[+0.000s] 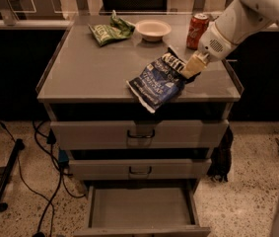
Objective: Place blue chip bag into bottom drawer
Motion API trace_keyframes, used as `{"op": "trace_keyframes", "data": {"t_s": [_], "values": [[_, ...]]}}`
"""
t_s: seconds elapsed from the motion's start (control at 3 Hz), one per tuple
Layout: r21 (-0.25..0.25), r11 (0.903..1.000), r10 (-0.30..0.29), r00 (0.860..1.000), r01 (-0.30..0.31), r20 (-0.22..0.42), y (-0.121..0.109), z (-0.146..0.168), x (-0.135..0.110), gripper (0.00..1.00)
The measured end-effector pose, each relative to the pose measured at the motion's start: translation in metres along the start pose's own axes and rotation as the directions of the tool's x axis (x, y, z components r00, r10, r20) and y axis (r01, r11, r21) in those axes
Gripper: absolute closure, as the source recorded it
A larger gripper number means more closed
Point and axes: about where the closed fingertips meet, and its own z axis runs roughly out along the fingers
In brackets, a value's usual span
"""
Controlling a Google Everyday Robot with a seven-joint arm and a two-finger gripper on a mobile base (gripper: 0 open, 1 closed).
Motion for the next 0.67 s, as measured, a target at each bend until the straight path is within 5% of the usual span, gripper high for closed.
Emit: {"op": "trace_keyframes", "data": {"t_s": [0.67], "values": [[-0.101, 0.9886, -0.109, 0.993, 0.112, 0.04, 0.071, -0.048, 0.014, 1.0]]}}
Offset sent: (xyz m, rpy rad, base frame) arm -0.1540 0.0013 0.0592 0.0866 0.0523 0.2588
